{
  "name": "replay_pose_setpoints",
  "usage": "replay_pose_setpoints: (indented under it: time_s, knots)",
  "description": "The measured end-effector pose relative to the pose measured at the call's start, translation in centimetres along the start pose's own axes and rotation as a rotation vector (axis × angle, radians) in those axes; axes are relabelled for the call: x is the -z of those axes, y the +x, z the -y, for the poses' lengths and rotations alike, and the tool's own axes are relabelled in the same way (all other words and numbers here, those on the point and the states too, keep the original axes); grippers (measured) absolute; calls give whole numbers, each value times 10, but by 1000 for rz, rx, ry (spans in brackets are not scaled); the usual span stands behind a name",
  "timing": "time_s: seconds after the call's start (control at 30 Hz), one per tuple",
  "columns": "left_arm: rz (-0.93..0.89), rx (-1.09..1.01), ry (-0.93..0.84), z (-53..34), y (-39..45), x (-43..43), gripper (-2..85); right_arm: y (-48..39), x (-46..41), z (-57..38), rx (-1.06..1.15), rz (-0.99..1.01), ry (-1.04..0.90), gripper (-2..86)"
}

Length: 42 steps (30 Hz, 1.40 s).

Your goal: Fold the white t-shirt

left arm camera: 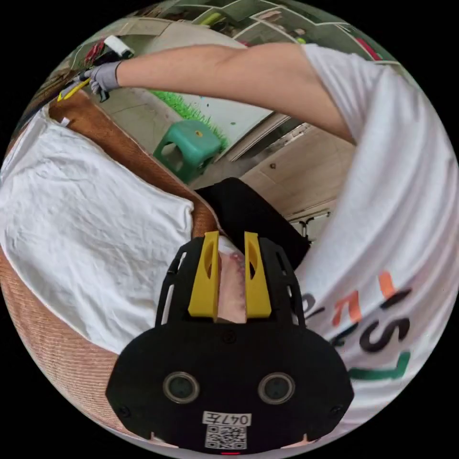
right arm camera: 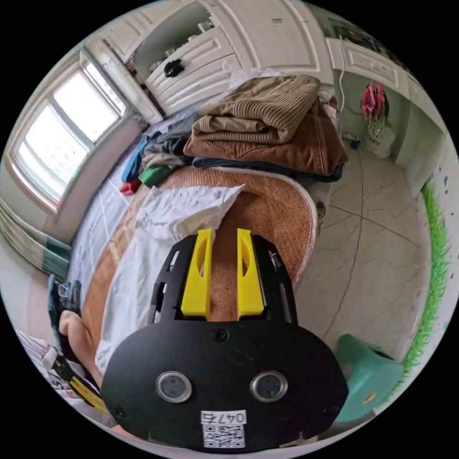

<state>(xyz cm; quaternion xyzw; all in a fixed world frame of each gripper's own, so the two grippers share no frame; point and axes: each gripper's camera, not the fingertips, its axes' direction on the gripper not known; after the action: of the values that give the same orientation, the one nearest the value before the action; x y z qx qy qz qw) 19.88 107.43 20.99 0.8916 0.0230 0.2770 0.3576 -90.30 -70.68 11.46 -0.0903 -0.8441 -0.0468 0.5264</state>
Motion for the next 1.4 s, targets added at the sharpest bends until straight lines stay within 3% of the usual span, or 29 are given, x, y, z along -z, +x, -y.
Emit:
replay_pose_setpoints:
  time_s: [0.17, 0.37, 0.6, 0.7, 0.8, 0.87, 0.93, 1.03, 1.23, 1.4]
  knots:
    - [48, 14, 63, -50, -92, 53, 52, 10, -21, 18, -203, 264, -33, 98]
    - [-75, 86, 247, -93, -138, 65, 45, -32, -66, 49, -205, 133, -304, 83]
    - [21, 6, 80, -86, -122, 17, 44, -68, -92, 57, -137, 69, -445, 42]
    - [117, -51, -28, -82, -107, -13, 43, -87, -69, 51, -25, 145, -366, 16]
    - [166, -69, -66, -82, -103, -34, 41, -129, -19, 36, 329, 207, -152, 14]
    - [154, -33, -38, -83, -111, -40, 38, -145, 9, 17, 515, 134, 27, 17]
    - [142, 7, -17, -87, -122, -43, 37, -132, 1, 13, 430, 27, 41, 28]
    - [98, 56, 23, -96, -141, -45, 38, -95, -46, 6, 176, -173, -217, 64]
    - [42, 74, 101, -111, -158, -45, 44, -102, 26, -40, 70, -230, 95, 62]
    - [156, 64, 116, -122, -163, -35, 48, -126, 62, -93, 111, -115, 16, 54]
